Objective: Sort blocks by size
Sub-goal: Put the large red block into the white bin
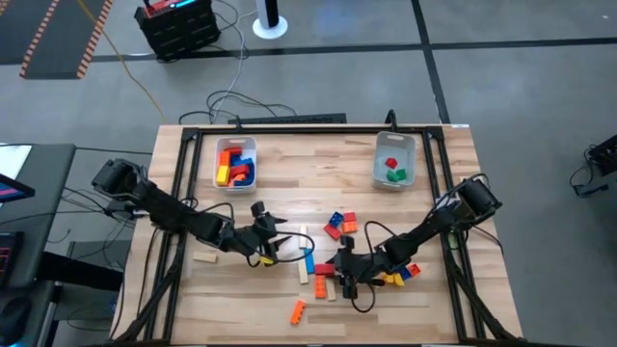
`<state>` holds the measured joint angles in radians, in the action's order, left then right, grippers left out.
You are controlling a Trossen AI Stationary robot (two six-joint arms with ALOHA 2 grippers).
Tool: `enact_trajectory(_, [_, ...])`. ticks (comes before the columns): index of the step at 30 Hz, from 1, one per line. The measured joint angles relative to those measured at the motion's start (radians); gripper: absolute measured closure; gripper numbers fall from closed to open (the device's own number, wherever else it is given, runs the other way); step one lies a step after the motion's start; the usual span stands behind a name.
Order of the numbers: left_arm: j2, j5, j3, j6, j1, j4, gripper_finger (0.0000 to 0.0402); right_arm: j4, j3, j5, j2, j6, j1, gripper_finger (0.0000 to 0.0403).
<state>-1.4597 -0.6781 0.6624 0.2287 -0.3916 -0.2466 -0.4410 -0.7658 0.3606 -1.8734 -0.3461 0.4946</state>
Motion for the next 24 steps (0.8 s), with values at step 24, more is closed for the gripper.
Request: enact_trajectory(24, [-0.007,0.124,0.0,-0.213,-0.058,-0.14,0.018,0.057,0.001,0.196,0.165,0.062,-0.004,0.0245])
